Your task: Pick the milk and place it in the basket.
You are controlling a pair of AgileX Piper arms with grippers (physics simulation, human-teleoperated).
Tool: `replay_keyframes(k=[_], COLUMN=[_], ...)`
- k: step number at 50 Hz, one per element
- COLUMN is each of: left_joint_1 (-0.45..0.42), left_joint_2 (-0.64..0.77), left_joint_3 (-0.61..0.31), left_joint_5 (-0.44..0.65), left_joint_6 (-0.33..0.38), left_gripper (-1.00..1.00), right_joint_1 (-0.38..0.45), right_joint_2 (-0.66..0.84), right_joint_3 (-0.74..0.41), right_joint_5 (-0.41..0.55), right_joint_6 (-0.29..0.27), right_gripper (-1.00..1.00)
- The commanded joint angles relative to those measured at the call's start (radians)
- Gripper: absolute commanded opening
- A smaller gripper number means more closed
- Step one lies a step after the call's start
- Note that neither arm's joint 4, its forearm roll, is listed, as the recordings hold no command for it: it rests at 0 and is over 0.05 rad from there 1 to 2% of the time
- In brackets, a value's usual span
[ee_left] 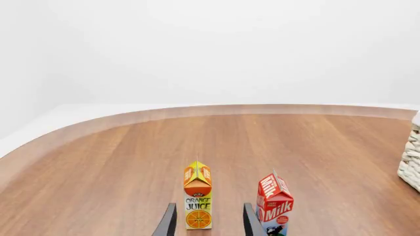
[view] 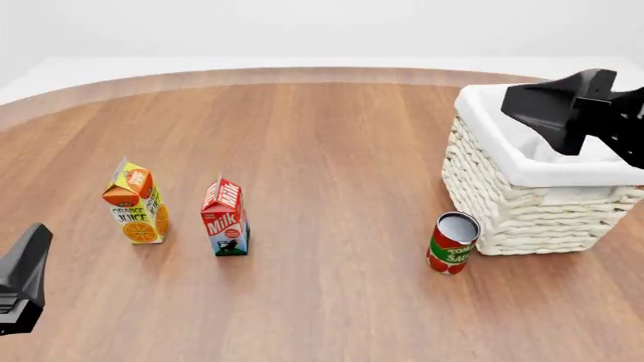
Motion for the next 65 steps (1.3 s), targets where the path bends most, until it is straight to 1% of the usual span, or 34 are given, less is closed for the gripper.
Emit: replay_keyframes(k=[1, 7, 11, 20, 30, 31, 39, 40, 43, 44, 47, 57, 65], left_joint_1=[0.000, 0.000, 0.000, 0.000, 0.000, 0.000, 0.000, 0.000, 0.000, 0.000, 0.000, 0.000, 0.000], left_joint_2=[0.000, 0.000, 0.000, 0.000, 0.000, 0.000, 0.000, 0.000, 0.000, 0.000, 0.000, 0.000, 0.000], left_joint_3=[0.000, 0.000, 0.000, 0.000, 0.000, 0.000, 0.000, 0.000, 0.000, 0.000, 0.000, 0.000, 0.000], left_joint_5=[0.000, 0.000, 0.000, 0.000, 0.000, 0.000, 0.000, 0.000, 0.000, 0.000, 0.000, 0.000, 0.000], left_joint_6=[0.000, 0.000, 0.000, 0.000, 0.000, 0.000, 0.000, 0.000, 0.000, 0.000, 0.000, 0.000, 0.000], left_gripper=[1.00, 1.00, 1.00, 1.00, 1.00, 1.00, 1.00, 1.00, 1.00, 1.00, 1.00, 1.00, 1.00], right_joint_1=[0.057, 0.081, 0.088, 0.126, 0.157, 0.162, 0.183, 0.190, 0.194, 0.197, 0.201, 0.214, 0.243], right_joint_2=[0.121, 0.175, 0.203, 0.281, 0.352, 0.365, 0.406, 0.417, 0.429, 0.447, 0.465, 0.538, 0.606], right_joint_3=[-0.055, -0.084, -0.090, -0.119, -0.190, -0.199, -0.239, -0.248, -0.262, -0.273, -0.285, -0.338, -0.379], right_joint_5=[0.012, 0.007, -0.002, -0.010, -0.005, -0.007, -0.009, -0.009, -0.011, -0.015, -0.016, -0.024, -0.025], right_joint_6=[0.046, 0.060, 0.058, 0.083, 0.124, 0.135, 0.171, 0.183, 0.192, 0.209, 0.221, 0.229, 0.234], right_gripper=[1.00, 1.00, 1.00, 1.00, 1.00, 1.00, 1.00, 1.00, 1.00, 1.00, 1.00, 1.00, 1.00])
